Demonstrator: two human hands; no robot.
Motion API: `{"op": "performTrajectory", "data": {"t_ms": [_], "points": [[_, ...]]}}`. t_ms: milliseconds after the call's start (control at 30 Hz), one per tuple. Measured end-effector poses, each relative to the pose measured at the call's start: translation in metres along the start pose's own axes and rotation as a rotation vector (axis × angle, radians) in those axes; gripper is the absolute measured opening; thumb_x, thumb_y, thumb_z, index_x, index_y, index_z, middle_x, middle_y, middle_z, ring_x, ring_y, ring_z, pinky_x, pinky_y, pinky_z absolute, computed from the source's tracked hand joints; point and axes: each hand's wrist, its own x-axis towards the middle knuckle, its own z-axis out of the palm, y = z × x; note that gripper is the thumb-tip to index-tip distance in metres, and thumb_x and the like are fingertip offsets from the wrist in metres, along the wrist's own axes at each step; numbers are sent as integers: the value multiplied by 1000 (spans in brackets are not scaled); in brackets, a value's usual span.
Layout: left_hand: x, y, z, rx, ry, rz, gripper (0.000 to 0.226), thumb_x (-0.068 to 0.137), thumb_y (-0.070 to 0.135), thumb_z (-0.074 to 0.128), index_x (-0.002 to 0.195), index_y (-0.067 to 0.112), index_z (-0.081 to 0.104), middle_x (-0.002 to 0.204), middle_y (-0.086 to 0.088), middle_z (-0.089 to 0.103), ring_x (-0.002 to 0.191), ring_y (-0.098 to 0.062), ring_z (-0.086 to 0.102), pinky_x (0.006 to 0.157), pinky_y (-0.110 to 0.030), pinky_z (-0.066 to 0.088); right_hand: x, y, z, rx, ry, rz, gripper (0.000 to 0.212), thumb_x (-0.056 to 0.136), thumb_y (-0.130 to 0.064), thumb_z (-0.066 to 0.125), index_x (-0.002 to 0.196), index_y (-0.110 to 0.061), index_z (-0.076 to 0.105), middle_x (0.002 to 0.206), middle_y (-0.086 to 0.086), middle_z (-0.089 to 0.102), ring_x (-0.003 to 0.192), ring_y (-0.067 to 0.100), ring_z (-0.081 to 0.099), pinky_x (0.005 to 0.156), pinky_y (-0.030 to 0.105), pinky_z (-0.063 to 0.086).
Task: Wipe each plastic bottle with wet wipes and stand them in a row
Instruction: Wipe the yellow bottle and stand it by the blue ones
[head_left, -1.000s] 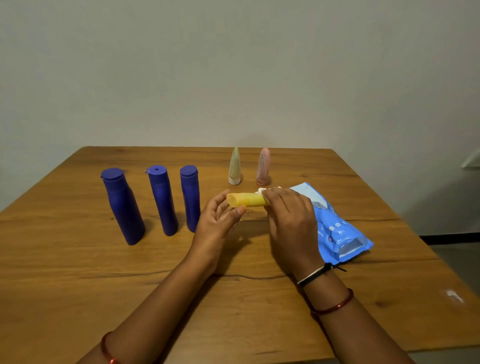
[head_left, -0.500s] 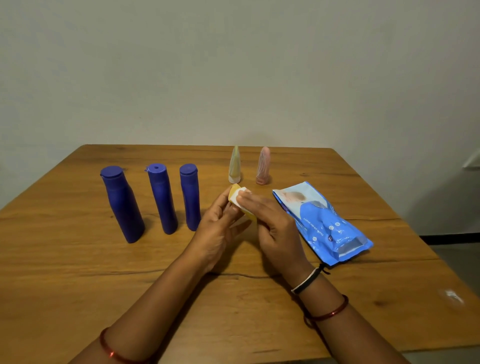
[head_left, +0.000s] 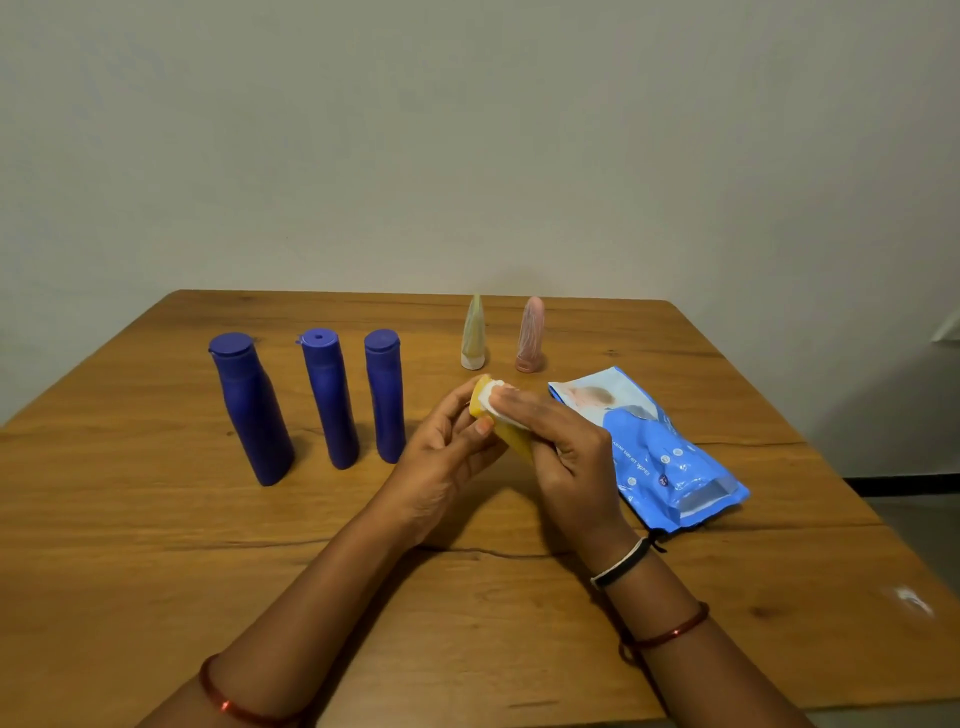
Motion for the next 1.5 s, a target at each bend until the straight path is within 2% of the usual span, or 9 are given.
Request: {"op": "performTrajectory", "data": {"t_ms": [100, 300, 433, 600, 767, 933, 1033, 1333, 1500], "points": [[0, -2, -1, -9, -12, -11, 45, 90, 13, 56, 133, 20, 45, 124, -2, 64, 115, -17, 61, 87, -25, 53, -3, 0, -2, -35, 17, -75, 48, 74, 21, 47, 110, -4, 69, 115, 9, 67, 114, 18, 60, 94, 39, 50], [0, 0, -5, 77, -90, -49, 52, 86, 11, 58, 135, 21, 45, 119, 1, 66, 113, -15, 61, 91, -26, 51, 3, 4, -1, -167, 68, 47, 50, 77, 11, 43, 116, -10, 66, 119, -6, 62, 114, 0, 54, 97, 14, 40], [0, 0, -3, 125, -114, -96, 57, 81, 8, 65, 132, 22, 45, 121, 0, 66, 114, -17, 62, 95, -30, 52, 4, 4, -2, -193, 24, 103, 51, 79, 4, 40, 121, -13, 63, 121, -7, 60, 116, -1, 52, 97, 10, 37], [-1, 0, -2, 60, 45, -12, 61, 73, -4, 65, 128, 14, 44, 125, -4, 64, 111, -17, 64, 86, -26, 55, -1, -2, 2, -203, -47, 27, 53, 75, -6, 36, 119, -9, 65, 124, 3, 63, 121, 7, 53, 103, 20, 40], [0, -1, -2, 50, 124, 30, 58, 78, -24, 54, 122, 13, 44, 122, -7, 62, 105, -12, 66, 85, -24, 56, -1, -5, 1, -280, -67, -44, 49, 74, -5, 39, 112, -8, 69, 118, 5, 66, 117, 8, 55, 102, 17, 39], [1, -3, -6, 63, 128, 93, 58, 77, -25, 53, 117, 16, 44, 134, -6, 54, 115, -16, 60, 88, -28, 55, 4, 14, -9, -443, 101, 120, 46, 74, 5, 43, 109, -9, 70, 113, 4, 68, 110, 16, 61, 99, 28, 45], [2, -5, -7, 57, 108, 112, 60, 71, -17, 62, 117, 17, 45, 135, -6, 52, 118, -18, 58, 88, -28, 54, 6, 21, -14, -516, 188, 204, 45, 75, 11, 47, 108, -9, 70, 109, 5, 70, 104, 20, 63, 95, 23, 43], [0, -4, -4, 121, 94, 115, 62, 74, -27, 55, 124, 8, 41, 130, -11, 52, 111, -15, 64, 85, -27, 55, -2, -2, 10, -385, -144, 61, 59, 77, 11, 49, 132, -10, 53, 135, 5, 54, 130, 14, 43, 110, 25, 31], [0, -3, -2, 132, 109, 132, 61, 74, -27, 56, 120, 11, 43, 128, -8, 53, 112, -16, 62, 88, -29, 55, 2, 10, 3, -398, -76, 94, 57, 77, 11, 45, 128, -11, 57, 130, 4, 58, 125, 12, 47, 108, 20, 31]]}}
